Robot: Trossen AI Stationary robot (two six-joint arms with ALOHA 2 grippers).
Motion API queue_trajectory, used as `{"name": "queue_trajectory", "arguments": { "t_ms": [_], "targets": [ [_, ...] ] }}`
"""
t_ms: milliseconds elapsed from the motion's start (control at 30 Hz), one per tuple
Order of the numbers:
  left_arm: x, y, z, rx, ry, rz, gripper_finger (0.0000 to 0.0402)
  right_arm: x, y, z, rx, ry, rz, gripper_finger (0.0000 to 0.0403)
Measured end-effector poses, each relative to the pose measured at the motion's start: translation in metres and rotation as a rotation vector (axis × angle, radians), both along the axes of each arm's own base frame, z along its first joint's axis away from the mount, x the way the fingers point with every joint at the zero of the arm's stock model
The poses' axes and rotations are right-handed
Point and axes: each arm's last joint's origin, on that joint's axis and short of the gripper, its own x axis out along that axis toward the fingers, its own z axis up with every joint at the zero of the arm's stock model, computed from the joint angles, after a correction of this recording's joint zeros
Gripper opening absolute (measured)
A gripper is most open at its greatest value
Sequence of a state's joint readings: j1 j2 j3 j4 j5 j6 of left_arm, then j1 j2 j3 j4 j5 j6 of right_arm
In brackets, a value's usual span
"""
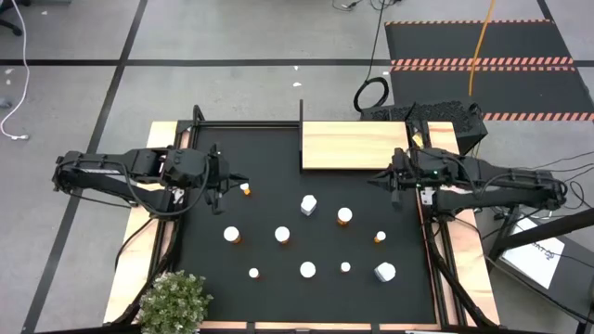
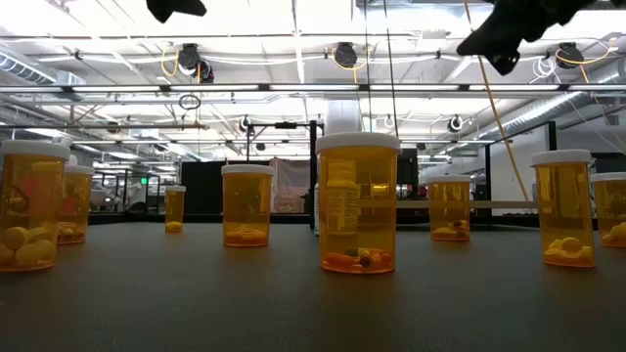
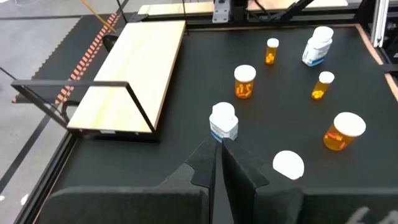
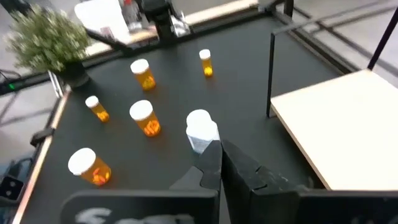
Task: Pick and place medicine bottles onto shelf by color
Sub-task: Put the small orange pill bottle on the shelf
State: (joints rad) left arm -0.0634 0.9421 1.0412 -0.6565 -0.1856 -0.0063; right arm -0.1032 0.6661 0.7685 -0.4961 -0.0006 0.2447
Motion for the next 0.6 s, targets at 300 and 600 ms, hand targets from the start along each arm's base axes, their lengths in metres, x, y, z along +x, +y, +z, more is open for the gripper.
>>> {"name": "queue_trajectory", "arguments": {
  "t_ms": [300,600],
  "targets": [
    [0.001,0.0,-0.005,-0.002,0.015,0.002,0.0031,0.017,-0.002,0.014,0.04,0.089,-0.017,0.0],
    [0.0,0.0,-0.006,0.0,0.024,0.001,0.0031,0.027,0.004,0.009,0.061,0.126,-0.045,0.0]
  ]
}}
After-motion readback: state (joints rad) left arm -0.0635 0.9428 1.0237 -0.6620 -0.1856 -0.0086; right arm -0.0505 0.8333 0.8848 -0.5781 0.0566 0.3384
